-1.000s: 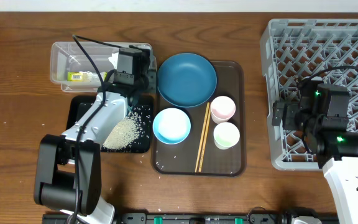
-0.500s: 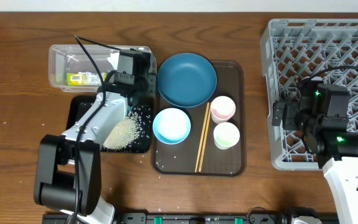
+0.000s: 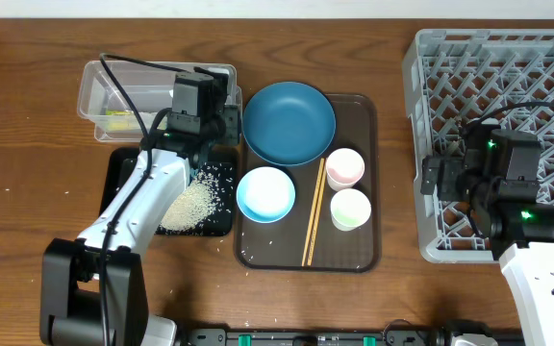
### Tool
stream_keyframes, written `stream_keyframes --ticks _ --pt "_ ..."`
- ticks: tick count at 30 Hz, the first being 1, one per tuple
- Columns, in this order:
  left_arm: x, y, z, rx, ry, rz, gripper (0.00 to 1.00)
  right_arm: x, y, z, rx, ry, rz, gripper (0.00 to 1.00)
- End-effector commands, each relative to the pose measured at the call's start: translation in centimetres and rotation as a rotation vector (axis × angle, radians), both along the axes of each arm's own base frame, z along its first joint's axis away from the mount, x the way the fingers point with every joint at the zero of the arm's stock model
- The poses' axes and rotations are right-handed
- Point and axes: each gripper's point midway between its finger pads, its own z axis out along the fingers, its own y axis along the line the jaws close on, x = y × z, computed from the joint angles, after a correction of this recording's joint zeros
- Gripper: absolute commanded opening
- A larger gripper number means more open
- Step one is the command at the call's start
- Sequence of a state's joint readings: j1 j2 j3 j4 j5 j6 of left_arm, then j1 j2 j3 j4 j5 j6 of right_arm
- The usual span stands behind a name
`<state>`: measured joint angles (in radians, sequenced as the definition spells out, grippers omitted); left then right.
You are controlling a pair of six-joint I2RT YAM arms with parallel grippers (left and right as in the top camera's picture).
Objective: Sort waste into correct bins and load items into the dishwasher rack
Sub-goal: 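Reach the left gripper to the cream cup on the brown tray and grasp it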
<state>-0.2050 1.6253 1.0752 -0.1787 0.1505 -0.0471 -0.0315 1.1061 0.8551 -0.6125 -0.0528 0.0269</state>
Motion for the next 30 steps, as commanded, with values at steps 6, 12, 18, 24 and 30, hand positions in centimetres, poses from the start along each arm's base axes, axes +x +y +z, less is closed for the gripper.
stream_keyframes --ticks 6,12,18,24,30 --pt "-1.9 -3.0 6.3 -0.108 -0.108 -0.134 0.73 0.4 0.7 0.9 0.014 -0.021 0.012 0.99" --pt "-3.5 -2.9 9.8 -0.170 -0.151 -0.113 0.83 0.4 0.7 0.9 0.014 -0.021 0.012 0.99" --pt "-5.9 -4.8 7.7 -0.206 -0.012 -0.133 0.81 0.5 0.7 1.0 0.019 -0.027 0.007 0.99" --pt "-10.1 -11.3 4.4 -0.238 0.160 -0.318 0.80 0.5 0.7 1.0 0.022 -0.026 0.004 0.99" --pt "-14.4 -17.3 0.9 -0.279 0.334 -0.446 0.80 0.5 0.7 1.0 0.022 -0.025 0.003 0.99"
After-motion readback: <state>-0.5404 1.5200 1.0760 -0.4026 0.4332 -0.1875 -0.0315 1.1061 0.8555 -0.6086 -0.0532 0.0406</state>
